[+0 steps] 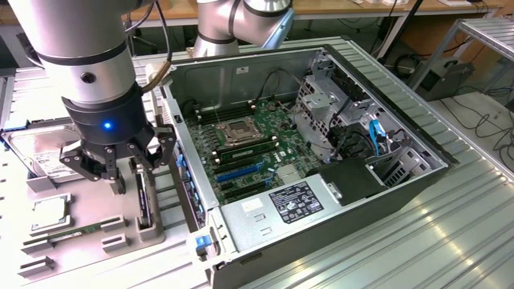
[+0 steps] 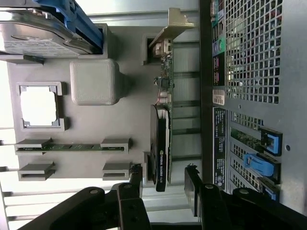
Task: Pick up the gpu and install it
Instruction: 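Pick up the gpu and move the gpu toward the slot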
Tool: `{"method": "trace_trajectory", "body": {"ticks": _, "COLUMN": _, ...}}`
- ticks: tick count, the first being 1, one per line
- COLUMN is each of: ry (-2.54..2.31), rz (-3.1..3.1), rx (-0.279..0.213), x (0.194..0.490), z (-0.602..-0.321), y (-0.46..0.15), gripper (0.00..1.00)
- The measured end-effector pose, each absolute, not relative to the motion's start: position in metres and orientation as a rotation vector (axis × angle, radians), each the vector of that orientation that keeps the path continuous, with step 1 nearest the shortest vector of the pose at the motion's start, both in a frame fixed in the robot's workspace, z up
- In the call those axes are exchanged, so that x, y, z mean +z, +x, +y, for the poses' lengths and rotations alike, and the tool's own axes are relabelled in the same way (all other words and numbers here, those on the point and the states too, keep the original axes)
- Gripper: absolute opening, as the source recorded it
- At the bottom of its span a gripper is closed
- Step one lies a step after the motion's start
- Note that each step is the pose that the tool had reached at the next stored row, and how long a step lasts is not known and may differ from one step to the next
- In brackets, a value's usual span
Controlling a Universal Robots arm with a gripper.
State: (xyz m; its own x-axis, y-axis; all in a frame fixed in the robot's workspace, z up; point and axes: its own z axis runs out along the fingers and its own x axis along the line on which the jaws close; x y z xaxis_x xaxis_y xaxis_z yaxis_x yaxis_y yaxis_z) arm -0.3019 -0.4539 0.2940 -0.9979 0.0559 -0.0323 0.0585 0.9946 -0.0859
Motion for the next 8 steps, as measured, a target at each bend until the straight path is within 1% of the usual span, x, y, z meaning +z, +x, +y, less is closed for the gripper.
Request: {"method": "trace_trajectory", "body": {"ticks": 8, "ry": 0.089, "rz": 3.107, "rx": -0.136, "x": 0.2881, "z": -0.4483, "y": -0.2997, "gripper": 0.48}}
